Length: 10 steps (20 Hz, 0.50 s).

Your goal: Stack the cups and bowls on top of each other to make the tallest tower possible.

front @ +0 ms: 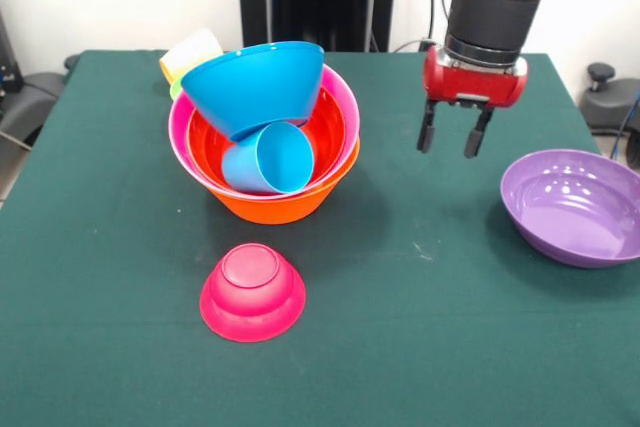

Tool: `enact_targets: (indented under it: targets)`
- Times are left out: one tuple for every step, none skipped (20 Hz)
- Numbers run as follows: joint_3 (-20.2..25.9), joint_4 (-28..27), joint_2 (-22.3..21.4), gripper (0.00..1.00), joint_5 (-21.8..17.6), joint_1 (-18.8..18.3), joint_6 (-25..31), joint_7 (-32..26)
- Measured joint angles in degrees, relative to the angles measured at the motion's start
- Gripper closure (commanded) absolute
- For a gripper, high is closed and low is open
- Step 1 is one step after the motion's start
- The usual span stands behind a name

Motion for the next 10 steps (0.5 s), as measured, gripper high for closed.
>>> enact_targets:
  targets:
    - [-0.8, 0.0, 0.0, 0.00, 0.5, 0.1, -0.2, 0.0]
    - [-1.2, 0.0, 0.0, 0.00, 0.8, 0.1, -0.3, 0.0]
    - [-1.6, 0.0, 0.1, 0.00, 1.1, 0.1, -0.4, 0.0]
    - [-1.9, 0.0, 0.1, 0.00, 1.3, 0.1, -0.5, 0.0]
    - [-2.2, 0.0, 0.1, 0.00, 1.5, 0.1, -0.7, 0.0]
    - [-2.6, 0.0, 0.1, 0.00, 1.7, 0.1, -0.8, 0.0]
    - [-2.9, 0.0, 0.1, 0.00, 1.7, 0.1, -0.8, 0.0]
    - [-3.0, 0.0, 0.1, 0.00, 1.7, 0.1, -0.8, 0.0]
    - [-3.0, 0.0, 0.1, 0.00, 1.7, 0.1, -0.8, 0.0]
    - [-2.9, 0.0, 0.2, 0.00, 1.7, 0.1, -0.8, 0.0]
